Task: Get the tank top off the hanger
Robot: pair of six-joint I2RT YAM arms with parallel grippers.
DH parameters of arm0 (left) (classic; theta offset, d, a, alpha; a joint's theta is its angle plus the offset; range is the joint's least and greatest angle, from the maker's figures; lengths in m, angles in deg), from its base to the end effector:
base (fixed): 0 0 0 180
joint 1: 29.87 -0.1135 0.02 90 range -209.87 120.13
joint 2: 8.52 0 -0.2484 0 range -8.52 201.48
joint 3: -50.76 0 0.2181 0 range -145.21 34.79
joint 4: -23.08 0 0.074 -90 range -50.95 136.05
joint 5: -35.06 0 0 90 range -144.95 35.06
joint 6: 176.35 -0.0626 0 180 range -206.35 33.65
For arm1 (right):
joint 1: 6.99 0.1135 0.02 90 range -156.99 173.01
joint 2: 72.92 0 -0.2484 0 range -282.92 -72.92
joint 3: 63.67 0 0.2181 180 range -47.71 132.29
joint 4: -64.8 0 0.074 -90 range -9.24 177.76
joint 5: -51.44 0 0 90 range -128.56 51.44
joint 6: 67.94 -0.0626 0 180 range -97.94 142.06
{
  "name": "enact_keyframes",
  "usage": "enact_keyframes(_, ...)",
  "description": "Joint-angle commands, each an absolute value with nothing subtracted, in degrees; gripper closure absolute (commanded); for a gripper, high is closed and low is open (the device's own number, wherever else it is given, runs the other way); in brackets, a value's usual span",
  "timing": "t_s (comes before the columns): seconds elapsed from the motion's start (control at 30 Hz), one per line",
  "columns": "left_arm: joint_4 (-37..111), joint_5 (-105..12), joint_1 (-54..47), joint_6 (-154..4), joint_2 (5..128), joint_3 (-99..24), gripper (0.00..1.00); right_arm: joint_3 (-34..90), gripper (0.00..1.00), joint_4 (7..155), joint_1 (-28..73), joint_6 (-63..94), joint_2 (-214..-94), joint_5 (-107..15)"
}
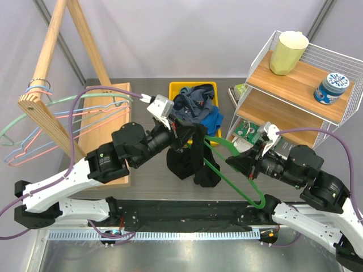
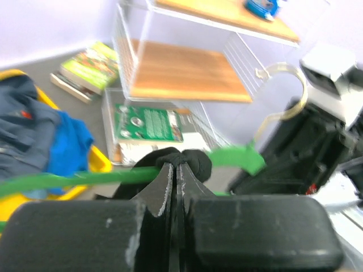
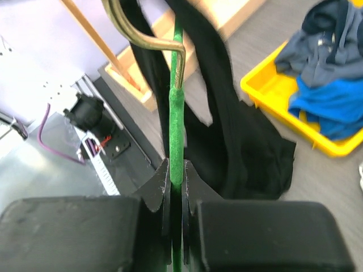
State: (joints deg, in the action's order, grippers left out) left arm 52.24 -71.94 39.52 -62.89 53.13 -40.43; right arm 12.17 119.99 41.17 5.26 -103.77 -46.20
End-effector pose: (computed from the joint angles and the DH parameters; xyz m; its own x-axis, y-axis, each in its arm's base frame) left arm 0.0966 -0.2048 0.4405 -0.3132 -0.2487 -0.9165 0.7276 0.5574 -0.3999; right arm 0.0571 0.0762 0.3710 -0.3517 0.0366 -0.9354 -0.7563 0.5777 0.3070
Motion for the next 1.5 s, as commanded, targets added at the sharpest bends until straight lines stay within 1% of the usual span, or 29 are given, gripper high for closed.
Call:
enact_keyframes(0.0, 56.3, -83.6, 39.7, -71.1, 54.5, -46.8, 1.00, 12.4, 0.99, 125.6, 41.3, 3.7, -100.6, -46.8)
enact_keyframes(0.07, 58.6, -90.1, 39.6, -73.7, 56.1, -48.5, 1.00, 12.6, 0.99, 128.7, 41.3, 3.6, -99.2, -46.6)
enact_keyframes(0.13, 61.9, -92.9, 38.7, -75.8, 58.7, -50.9, 1.00, 13.9, 0.99, 131.1, 41.3, 3.3, -97.5, -45.5)
enact_keyframes(0.3, 65.0, -92.6, 36.4, -75.6, 62.1, -52.0, 1.00, 20.0, 0.99, 138.4, 41.3, 3.3, -95.5, -40.8)
enact_keyframes(0.37, 66.2, -94.7, 35.6, -75.2, 63.7, -52.1, 1.00, 22.6, 0.99, 141.7, 41.3, 3.2, -95.6, -35.0)
enact_keyframes(0.47, 69.0, -95.6, 34.6, -74.1, 65.7, -53.0, 1.00, 29.9, 0.99, 147.2, 41.3, 3.2, -96.6, -27.4)
enact_keyframes(0.53, 69.4, -93.4, 34.5, -73.7, 66.1, -52.2, 1.00, 31.8, 0.99, 148.4, 41.4, 3.4, -96.7, -25.6)
enact_keyframes(0.57, 69.1, -90.5, 34.5, -73.3, 65.9, -51.6, 1.00, 32.9, 0.99, 148.4, 41.3, 3.9, -96.4, -25.8)
enact_keyframes(0.73, 67.4, -82.4, 34.5, -69.0, 64.4, -46.3, 1.00, 32.1, 0.99, 145.6, 41.3, 4.7, -96.1, -26.5)
enact_keyframes(0.77, 67.8, -81.1, 34.5, -68.8, 64.3, -45.4, 0.97, 31.2, 0.99, 145.4, 41.3, 5.1, -96.4, -27.7)
enact_keyframes(0.8, 69.3, -78.9, 34.5, -68.3, 64.3, -45.3, 0.92, 30.9, 0.99, 145.1, 41.3, 5.5, -96.7, -28.2)
enact_keyframes(0.83, 70.2, -77.4, 34.5, -68.2, 64.3, -45.5, 0.70, 30.4, 0.99, 145.2, 41.4, 6.0, -97.0, -28.6)
enact_keyframes(0.87, 71.4, -76.1, 34.6, -68.2, 64.2, -46.4, 0.58, 30.0, 0.99, 145.4, 41.4, 6.6, -97.7, -29.0)
enact_keyframes(0.93, 73.6, -71.6, 34.6, -68.3, 63.3, -47.1, 0.37, 29.7, 0.99, 146.1, 41.3, 7.3, -98.2, -29.8)
enact_keyframes(1.07, 72.5, -63.7, 34.5, -70.5, 57.0, -46.4, 0.30, 29.5, 0.99, 147.0, 41.3, 8.7, -99.5, -33.3)
enact_keyframes(1.13, 69.6, -58.6, 34.6, -71.6, 52.3, -45.3, 0.28, 29.1, 0.99, 147.4, 41.3, 9.4, -100.4, -37.7)
enact_keyframes(1.17, 68.3, -56.5, 34.5, -73.0, 50.9, -44.8, 0.25, 28.8, 0.99, 147.5, 41.3, 9.7, -100.6, -40.2)
enact_keyframes(1.2, 66.5, -55.1, 34.5, -73.7, 48.6, -44.5, 0.21, 28.4, 0.99, 147.4, 41.3, 10.3, -101.0, -42.6)
enact_keyframes(1.27, 66.2, -50.4, 34.6, -74.6, 47.5, -45.3, 0.18, 27.1, 0.99, 147.2, 41.3, 11.2, -102.0, -47.1)
enact_keyframes(1.3, 67.8, -51.5, 34.5, -74.6, 47.1, -46.1, 0.16, 26.7, 0.99, 147.2, 41.3, 11.2, -102.4, -47.4)
enact_keyframes(1.33, 69.3, -53.4, 34.5, -74.2, 47.5, -48.1, 0.15, 26.6, 0.99, 147.6, 41.3, 11.1, -103.5, -47.3)
enact_keyframes(1.37, 70.7, -59.5, 34.6, -74.0, 47.7, -49.0, 0.16, 26.5, 0.99, 147.7, 41.3, 11.0, -104.0, -47.3)
enact_keyframes(1.4, 73.1, -62.0, 34.5, -73.4, 48.0, -49.8, 0.16, 26.4, 0.99, 147.8, 41.3, 11.1, -104.3, -47.6)
enact_keyframes(1.43, 73.5, -63.5, 34.6, -73.5, 47.8, -49.7, 0.16, 25.7, 0.99, 147.5, 41.3, 10.7, -104.4, -49.9)
enact_keyframes(1.47, 71.6, -62.5, 34.5, -74.0, 47.3, -48.7, 0.15, 25.1, 0.99, 146.1, 41.3, 10.6, -104.3, -51.3)
